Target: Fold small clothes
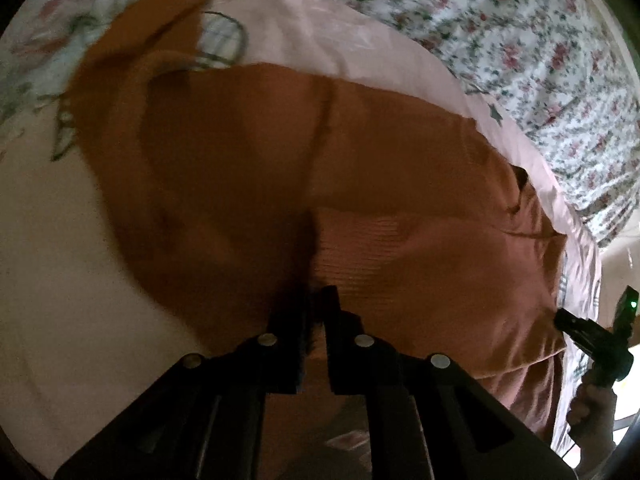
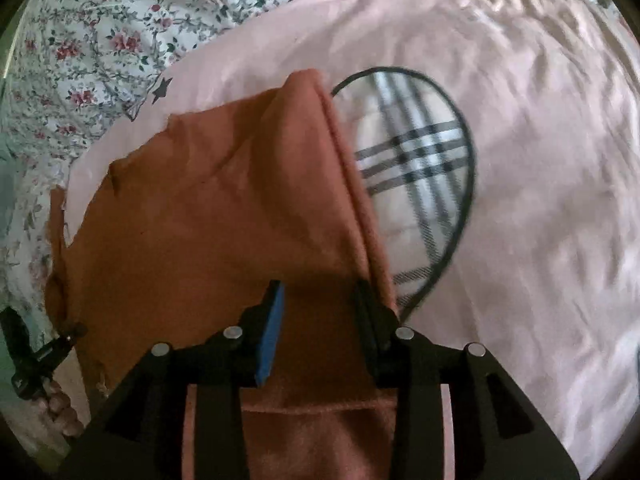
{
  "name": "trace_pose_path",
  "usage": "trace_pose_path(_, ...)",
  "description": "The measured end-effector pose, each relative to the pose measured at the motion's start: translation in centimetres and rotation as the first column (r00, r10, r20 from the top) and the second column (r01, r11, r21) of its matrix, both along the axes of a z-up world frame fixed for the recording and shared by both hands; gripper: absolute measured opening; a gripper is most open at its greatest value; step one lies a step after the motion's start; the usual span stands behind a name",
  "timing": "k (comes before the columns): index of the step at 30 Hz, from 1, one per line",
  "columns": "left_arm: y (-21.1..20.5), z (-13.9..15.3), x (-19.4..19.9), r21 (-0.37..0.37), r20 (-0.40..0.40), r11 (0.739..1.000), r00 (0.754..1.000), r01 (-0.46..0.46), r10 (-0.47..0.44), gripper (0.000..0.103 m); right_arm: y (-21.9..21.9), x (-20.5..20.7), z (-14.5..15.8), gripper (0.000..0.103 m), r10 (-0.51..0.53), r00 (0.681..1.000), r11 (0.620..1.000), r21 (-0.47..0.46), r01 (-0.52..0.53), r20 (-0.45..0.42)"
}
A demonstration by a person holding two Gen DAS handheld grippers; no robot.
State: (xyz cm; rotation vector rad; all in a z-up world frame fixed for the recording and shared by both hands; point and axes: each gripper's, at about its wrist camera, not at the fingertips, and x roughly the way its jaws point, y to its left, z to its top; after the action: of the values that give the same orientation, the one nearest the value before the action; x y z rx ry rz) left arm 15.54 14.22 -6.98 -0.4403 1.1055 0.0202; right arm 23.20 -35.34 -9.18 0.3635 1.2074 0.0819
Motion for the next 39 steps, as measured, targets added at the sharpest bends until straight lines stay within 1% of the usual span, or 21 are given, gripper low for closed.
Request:
trace_pose_path(5,2.9,2.8,-0.4,0.035,0.06,0.998,0.997,-0.05,0.048,0.009,2.2,-1.3,1.8,0.044,0.058,0.998,0.994,0.09,-0.061,0.035)
trace_pose_path(7,3.9,3.9,0.5,0.055,0.087,0.996,0.995,-0.063,0.058,0.021,3.7,-1.6,2.1,0.048,0.084,0.996,0.99,0.108,-0.088,0.043)
trace_pose_path(9,5.0,4.9,2.1,0.087,0.105,0.993,0.992,-0.08,0.071,0.029,5.5,-1.5,2.3,0.051,0.113,0.993,0.984,0.131,-0.118,0.042)
trace_pose_path(11,6.0,5.6,4.4,0.142,0.109,0.985,0.991,-0.096,0.081,0.041,6.6,-1.8,2.2,0.052,0.14,0.99,0.979,0.146,-0.143,0.036)
trace_pose_path(12,6.5,5.8,5.6,0.173,0.111,0.98,0.99,-0.1,0.082,0.054,7.2,-1.7,2.1,0.052,0.147,0.989,0.977,0.152,-0.15,0.03)
trace_pose_path(13,7.0,5.9,7.0,0.207,0.102,0.973,0.991,-0.107,0.087,0.066,7.6,-1.7,2.0,0.052,0.153,0.988,0.975,0.159,-0.155,0.025)
trace_pose_path(16,8.7,5.6,11.1,0.287,0.069,0.948,0.99,-0.138,0.124,0.078,7.9,-2.0,1.9,0.052,0.17,0.985,0.971,0.169,-0.171,0.019)
trace_pose_path(17,9.2,5.5,12.3,0.304,0.062,0.941,0.989,-0.145,0.133,0.078,8.0,-2.1,1.9,0.052,0.172,0.985,0.97,0.171,-0.172,0.016)
trace_pose_path(19,10.4,5.0,15.3,0.355,0.035,0.923,0.988,-0.151,0.148,0.088,8.2,-2.0,1.7,0.052,0.175,0.985,0.968,0.179,-0.174,0.007)
trace_pose_path(21,11.1,3.9,17.3,0.409,-0.005,0.9,0.986,-0.149,0.166,0.088,8.2,-2.0,1.4,0.052,0.175,0.985,0.968,0.185,-0.171,-0.006)
trace_pose_path(23,12.6,2.8,19.1,0.476,-0.043,0.861,0.973,-0.178,0.225,0.088,8.1,-2.2,1.2,0.052,0.174,0.985,0.967,0.189,-0.168,-0.017)
trace_pose_path(24,13.1,2.5,19.5,0.478,-0.046,0.857,0.969,-0.192,0.243,0.089,8.0,-2.3,1.0,0.052,0.171,0.985,0.968,0.192,-0.164,-0.023)
trace_pose_path(26,14.7,2.3,19.6,0.444,-0.033,0.862,0.957,-0.245,0.289,0.089,7.7,-2.4,0.9,0.052,0.167,0.986,0.967,0.198,-0.157,-0.031)
trace_pose_path(28,15.8,2.8,19.2,0.405,-0.018,0.866,0.944,-0.294,0.329,0.085,7.4,-2.6,0.8,0.052,0.16,0.986,0.969,0.197,-0.15,-0.036)
trace_pose_path(29,16.1,3.2,18.7,0.368,0.007,0.877,0.944,-0.311,0.331,0.085,7.2,-2.8,0.8,0.052,0.156,0.987,0.969,0.198,-0.145,-0.037)
trace_pose_path(31,16.1,3.7,18.2,0.345,0.04,0.891,0.953,-0.295,0.3,0.085,6.8,-2.9,0.5,0.052,0.141,0.989,0.97,0.205,-0.13,-0.04)
trace_pose_path(35,15.6,2.0,19.2,0.381,-0.019,0.901,0.973,-0.207,0.231,0.081,6.9,-2.9,-0.3,0.052,0.14,0.988,0.971,0.205,-0.124,-0.066)
trace_pose_path(36,15.6,1.7,19.3,0.377,-0.017,0.905,0.975,-0.197,0.22,0.073,7.0,-2.9,-0.3,0.052,0.142,0.988,0.971,0.203,-0.126,-0.066)
trace_pose_path(37,15.6,1.5,19.2,0.35,-0.009,0.918,0.98,-0.185,0.2,0.051,7.2,-3.0,-0.2,0.052,0.147,0.987,0.971,0.202,-0.132,-0.065)
trace_pose_path(38,15.5,1.5,19.2,0.318,0.001,0.932,0.983,-0.174,0.183,0.041,7.4,-3.1,-0.1,0.052,0.155,0.986,0.97,0.2,-0.14,-0.063)
trace_pose_path(39,15.5,1.8,19.0,0.314,0.017,0.934,0.984,-0.172,0.176,0.019,7.5,-3.1,0.1,0.052,0.163,0.985,0.969,0.198,-0.149,-0.059)
